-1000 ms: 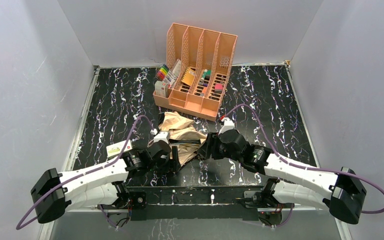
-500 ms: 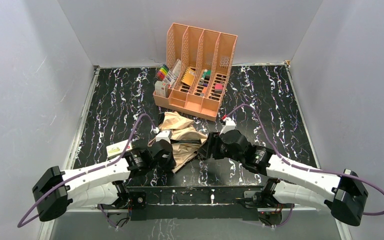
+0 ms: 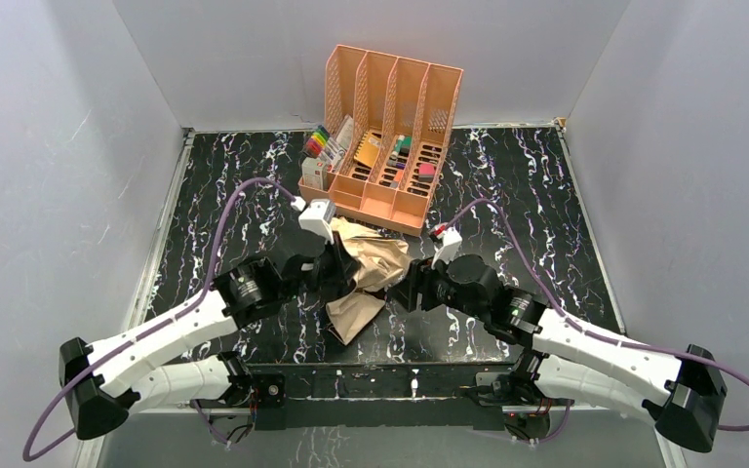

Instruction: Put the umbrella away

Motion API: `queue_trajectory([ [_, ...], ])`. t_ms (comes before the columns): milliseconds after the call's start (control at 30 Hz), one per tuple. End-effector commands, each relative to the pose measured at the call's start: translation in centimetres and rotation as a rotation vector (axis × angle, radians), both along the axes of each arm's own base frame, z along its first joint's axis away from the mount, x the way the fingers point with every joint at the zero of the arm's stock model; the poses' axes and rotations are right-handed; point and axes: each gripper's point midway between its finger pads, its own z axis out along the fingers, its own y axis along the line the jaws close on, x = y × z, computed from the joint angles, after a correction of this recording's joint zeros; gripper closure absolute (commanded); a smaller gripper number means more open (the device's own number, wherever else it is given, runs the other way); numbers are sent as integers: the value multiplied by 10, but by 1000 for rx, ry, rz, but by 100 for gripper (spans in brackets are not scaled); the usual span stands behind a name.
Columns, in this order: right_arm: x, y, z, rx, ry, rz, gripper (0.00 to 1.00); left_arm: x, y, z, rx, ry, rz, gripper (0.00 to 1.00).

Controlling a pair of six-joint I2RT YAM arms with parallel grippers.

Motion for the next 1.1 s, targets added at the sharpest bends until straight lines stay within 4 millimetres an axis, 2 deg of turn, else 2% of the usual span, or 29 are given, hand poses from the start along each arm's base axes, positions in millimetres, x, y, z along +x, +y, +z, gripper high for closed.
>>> queue_trajectory([
  [0, 0, 9, 21, 58, -119, 81, 35, 41, 12, 13, 38, -64, 54, 100],
  [200, -5, 17, 22, 53, -139, 149, 35, 106, 43, 8, -1, -65, 125, 100],
  [400, -5, 33, 28, 58, -181, 228, 35, 154, 50, 3, -37, -63, 124, 100],
  [533, -5, 47, 33, 61, -201, 282, 35, 184, 61, -18, -41, -26, 149, 100],
  [633, -1, 57, 37, 50, -226, 317, 36, 199, 67, -50, -27, 43, 165, 100],
  [800, 14, 75, 50, 15, -292, 355, 38, 202, 64, -98, 8, 159, 128, 100],
  [933, 45, 88, 48, -16, -284, 368, 44, 191, 64, -125, 19, 215, 115, 100],
  [1067, 79, 102, 48, 14, -270, 398, 55, 183, 65, -142, 26, 253, 106, 93],
])
